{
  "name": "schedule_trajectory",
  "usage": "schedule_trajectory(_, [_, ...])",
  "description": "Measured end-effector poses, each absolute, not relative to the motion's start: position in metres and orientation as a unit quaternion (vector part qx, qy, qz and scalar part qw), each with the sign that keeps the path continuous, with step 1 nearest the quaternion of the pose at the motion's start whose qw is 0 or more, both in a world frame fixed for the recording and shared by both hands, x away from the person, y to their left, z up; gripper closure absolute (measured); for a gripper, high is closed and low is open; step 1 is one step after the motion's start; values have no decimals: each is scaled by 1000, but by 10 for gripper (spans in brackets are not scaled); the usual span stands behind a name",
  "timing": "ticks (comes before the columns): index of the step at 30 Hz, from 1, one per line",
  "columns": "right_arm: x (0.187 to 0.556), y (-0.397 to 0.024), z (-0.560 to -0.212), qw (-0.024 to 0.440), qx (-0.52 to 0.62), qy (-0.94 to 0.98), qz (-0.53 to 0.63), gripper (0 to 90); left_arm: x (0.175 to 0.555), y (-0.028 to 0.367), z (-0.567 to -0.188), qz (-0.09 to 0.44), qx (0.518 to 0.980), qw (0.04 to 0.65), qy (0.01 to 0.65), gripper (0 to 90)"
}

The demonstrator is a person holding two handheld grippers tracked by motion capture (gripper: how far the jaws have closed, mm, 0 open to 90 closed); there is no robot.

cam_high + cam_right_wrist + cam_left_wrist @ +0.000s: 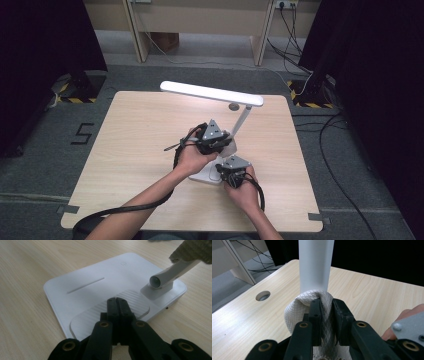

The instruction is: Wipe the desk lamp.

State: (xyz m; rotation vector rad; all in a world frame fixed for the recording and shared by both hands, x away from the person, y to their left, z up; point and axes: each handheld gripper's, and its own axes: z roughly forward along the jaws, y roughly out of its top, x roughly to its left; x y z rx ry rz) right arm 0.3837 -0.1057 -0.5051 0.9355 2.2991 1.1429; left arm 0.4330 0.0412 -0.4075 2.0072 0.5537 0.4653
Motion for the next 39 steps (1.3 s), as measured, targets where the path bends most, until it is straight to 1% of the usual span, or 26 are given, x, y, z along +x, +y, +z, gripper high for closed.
schedule_trajectory(14, [383,-106,-505,206,334,824,408,900,435,42,-417,187,825,479,235,779])
schedule_trajectory(24, [383,-106,-505,202,336,824,408,900,437,44,-425,185,833,465,237,778])
schedule_trajectory(27, [383,-106,-505,203,336,824,408,900,438,45,-431,181,832,464,244,778])
schedule_trajectory(30, [383,-106,-505,204,337,824,407,900,440,47,-438,180,840,450,242,778])
schedule_trajectory(39, [384,-106,-505,203,335,824,409,900,446,49,-454,163,844,444,253,776])
